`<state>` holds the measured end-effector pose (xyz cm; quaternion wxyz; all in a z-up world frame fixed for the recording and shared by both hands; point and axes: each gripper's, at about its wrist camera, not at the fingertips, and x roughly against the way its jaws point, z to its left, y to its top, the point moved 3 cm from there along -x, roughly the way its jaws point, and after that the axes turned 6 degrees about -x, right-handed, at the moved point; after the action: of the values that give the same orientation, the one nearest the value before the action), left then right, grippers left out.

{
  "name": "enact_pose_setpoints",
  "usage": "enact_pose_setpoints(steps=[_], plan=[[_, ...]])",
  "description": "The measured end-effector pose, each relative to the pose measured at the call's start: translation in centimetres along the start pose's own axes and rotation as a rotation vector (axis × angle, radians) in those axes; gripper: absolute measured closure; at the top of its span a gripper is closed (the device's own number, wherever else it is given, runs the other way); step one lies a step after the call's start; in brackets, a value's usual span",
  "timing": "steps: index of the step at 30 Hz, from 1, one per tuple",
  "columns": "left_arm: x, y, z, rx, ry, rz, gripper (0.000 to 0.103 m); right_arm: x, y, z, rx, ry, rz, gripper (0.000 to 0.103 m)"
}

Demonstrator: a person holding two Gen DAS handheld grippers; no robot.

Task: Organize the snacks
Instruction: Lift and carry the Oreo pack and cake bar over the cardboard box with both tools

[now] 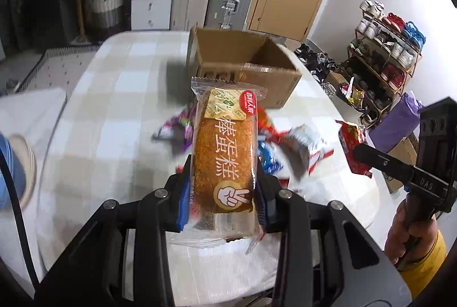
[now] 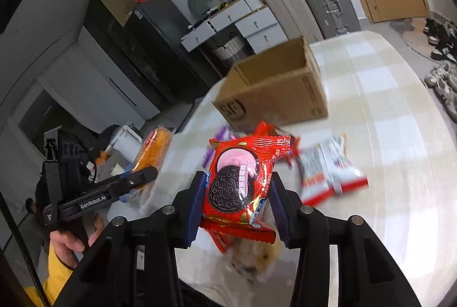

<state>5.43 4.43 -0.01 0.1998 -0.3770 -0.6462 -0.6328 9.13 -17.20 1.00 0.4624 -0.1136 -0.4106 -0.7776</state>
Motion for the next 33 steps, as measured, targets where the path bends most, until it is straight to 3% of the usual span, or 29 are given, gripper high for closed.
enact_pose_setpoints(steps=[8,15,19,24,33], plan=[[-0.4,8.0,-1.9,-0.079,0.014,-0.036,0.07,-1.4,7.1,2.8,0.017,0.026,-0.026,0.059],[-4.1,15.1,-2.5,-0.091,0.009,-0.009,0.07,-4.3,13.3,3.8,0.034,-0.023,-0.034,0.059],[-8.2,19.5,-2.5,-0.1,0.014,0.025,0.07,-6.2,16.1,3.7,0.045,-0.051,-0.04,0.059],[-14.7,23.5,-2.7,-0.121,0.004,0.124,0.07,-10.3,18.2,1.9,0.019,-0.081,0.012,0.059],[-25.0,25.3,0.2,-0.085,-0.054,0.253,0.07,-15.9,19.0,-1.9,0.02,-0.173,0.085,0.059]])
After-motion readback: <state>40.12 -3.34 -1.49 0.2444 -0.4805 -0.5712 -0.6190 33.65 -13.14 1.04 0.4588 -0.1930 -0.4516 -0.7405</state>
